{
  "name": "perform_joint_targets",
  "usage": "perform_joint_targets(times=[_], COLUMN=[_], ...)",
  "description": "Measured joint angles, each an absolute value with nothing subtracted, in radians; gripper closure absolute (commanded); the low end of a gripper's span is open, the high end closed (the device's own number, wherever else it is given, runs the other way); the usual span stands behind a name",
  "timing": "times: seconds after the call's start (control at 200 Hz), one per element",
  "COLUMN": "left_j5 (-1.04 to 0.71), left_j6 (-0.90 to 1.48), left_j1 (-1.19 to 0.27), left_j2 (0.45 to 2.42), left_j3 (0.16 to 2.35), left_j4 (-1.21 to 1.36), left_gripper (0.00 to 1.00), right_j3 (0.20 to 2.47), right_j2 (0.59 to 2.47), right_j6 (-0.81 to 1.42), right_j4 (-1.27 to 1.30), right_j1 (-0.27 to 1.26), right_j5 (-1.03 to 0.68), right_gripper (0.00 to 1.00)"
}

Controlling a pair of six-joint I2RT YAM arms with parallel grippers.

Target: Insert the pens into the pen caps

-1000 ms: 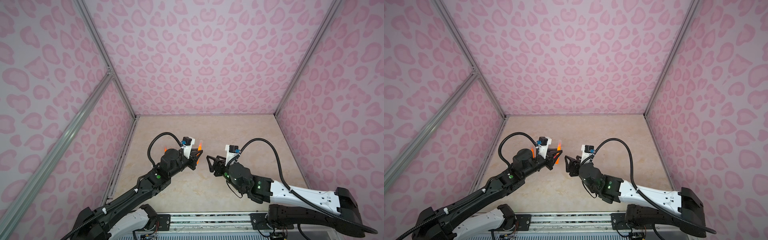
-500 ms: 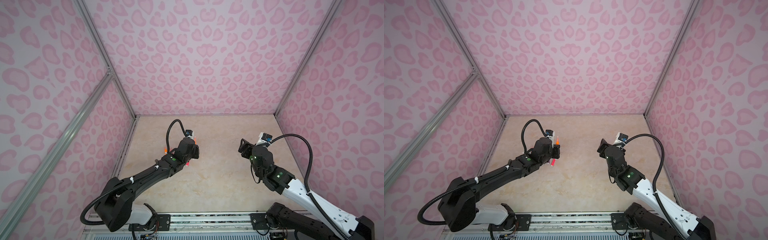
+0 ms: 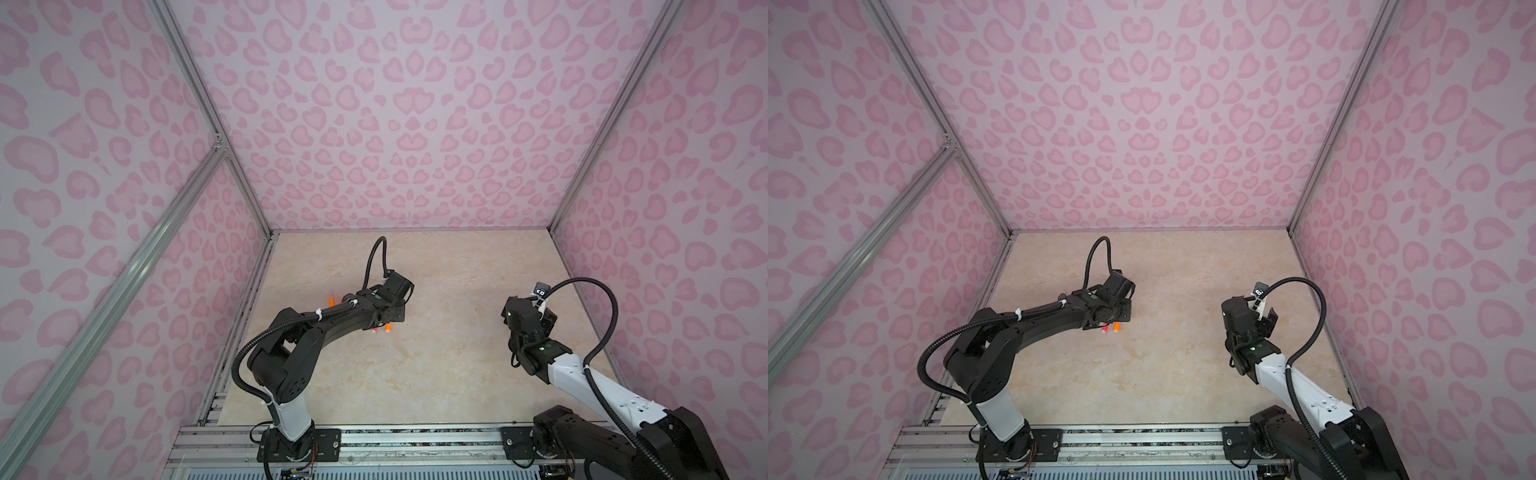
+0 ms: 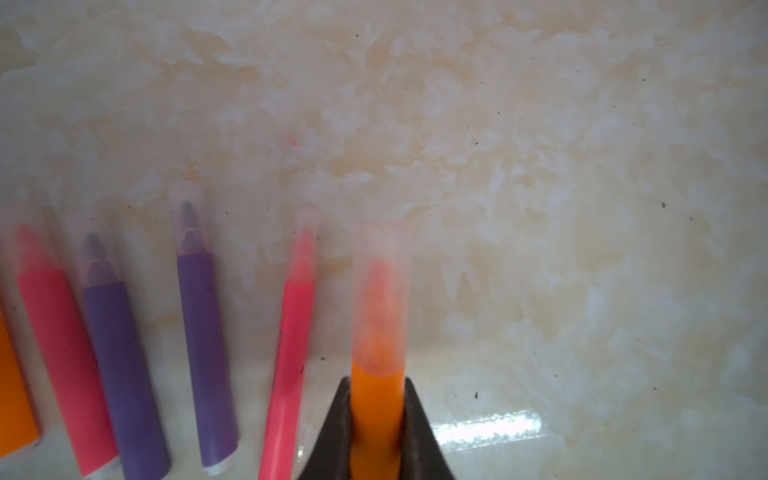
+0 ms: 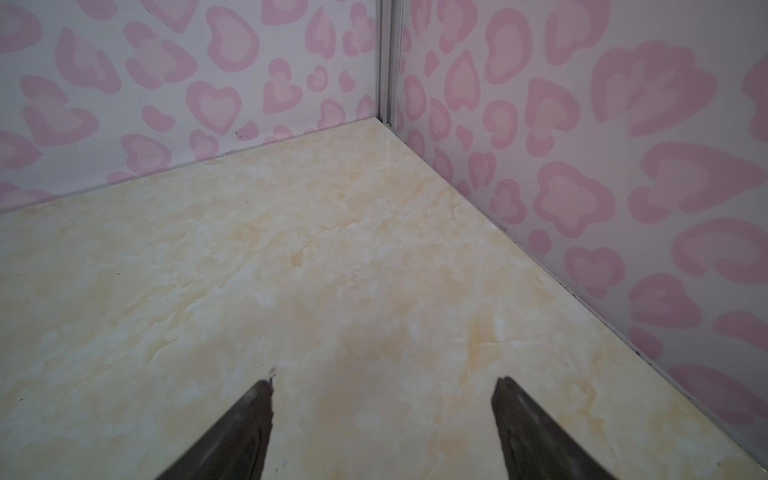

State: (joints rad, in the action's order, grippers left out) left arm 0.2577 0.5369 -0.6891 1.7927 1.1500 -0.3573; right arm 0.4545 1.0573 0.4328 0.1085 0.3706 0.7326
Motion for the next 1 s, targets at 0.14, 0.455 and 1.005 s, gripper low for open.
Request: perform_joint_targets(times=[0.14, 0.455, 1.005], left_j5=[0.255, 0.200, 0.844], left_j6=[0.546, 0.553, 0.400], left_j1=[-0.685, -0.659, -0.622], left_j2=[1.853, 1.919, 1.005], left_j3=[1.183, 1.211, 0.604], left_j4=[-0.397, -0.426, -0.043], left_gripper=[0.97, 0.48, 0.05], right_j3=[0.424, 0.330, 0.436], right_j2=[1.016, 0.919, 1.311], right_j6=[0.426, 0.410, 0.113], right_j4=[0.137, 0.240, 0.546], right_j1=[0.365, 0.349, 0.180], right_j5=[0.740, 0.752, 0.677], right_gripper=[0.16, 0.11, 0.05])
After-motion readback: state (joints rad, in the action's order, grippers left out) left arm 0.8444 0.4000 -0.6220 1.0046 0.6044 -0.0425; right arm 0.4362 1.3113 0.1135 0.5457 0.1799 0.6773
